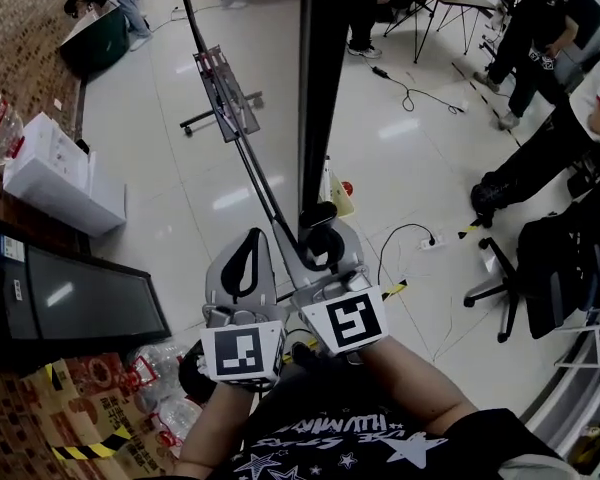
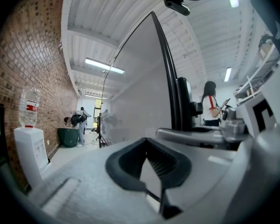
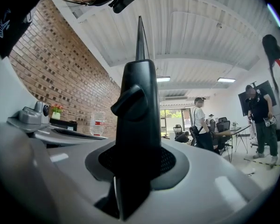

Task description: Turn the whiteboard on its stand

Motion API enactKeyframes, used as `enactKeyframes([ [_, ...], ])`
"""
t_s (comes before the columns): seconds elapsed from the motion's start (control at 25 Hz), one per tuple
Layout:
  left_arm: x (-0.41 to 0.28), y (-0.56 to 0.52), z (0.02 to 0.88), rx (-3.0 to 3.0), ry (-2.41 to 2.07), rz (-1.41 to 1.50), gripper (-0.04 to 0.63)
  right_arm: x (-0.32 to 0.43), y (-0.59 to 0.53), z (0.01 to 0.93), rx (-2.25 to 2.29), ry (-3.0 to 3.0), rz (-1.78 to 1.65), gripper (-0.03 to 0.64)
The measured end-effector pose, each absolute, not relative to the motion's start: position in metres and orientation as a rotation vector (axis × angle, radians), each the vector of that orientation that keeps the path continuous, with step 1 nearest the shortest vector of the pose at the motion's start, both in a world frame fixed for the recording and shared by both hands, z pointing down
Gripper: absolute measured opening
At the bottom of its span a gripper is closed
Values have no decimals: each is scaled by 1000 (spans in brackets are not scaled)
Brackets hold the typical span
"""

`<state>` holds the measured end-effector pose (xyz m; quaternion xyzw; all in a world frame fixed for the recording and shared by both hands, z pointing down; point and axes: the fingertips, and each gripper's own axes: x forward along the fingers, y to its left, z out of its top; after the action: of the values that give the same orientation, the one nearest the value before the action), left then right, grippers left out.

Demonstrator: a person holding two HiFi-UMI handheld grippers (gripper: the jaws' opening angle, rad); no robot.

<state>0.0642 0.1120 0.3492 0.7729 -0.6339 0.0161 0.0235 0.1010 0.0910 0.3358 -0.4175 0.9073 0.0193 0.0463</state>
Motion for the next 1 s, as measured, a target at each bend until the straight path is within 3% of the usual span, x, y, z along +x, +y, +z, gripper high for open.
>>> enactKeyframes([
  [0.48, 82, 123, 346, 2347, -2046, 71, 6, 112, 105, 337, -1185, 2842, -50, 155],
  [0.72, 75, 133, 346, 2283, -2115, 63, 6, 116, 110, 342, -1213, 2884, -25, 278],
  [1.0, 77, 150, 345, 2270, -2190, 68, 6, 128, 126, 338, -1258, 2850, -58, 290],
])
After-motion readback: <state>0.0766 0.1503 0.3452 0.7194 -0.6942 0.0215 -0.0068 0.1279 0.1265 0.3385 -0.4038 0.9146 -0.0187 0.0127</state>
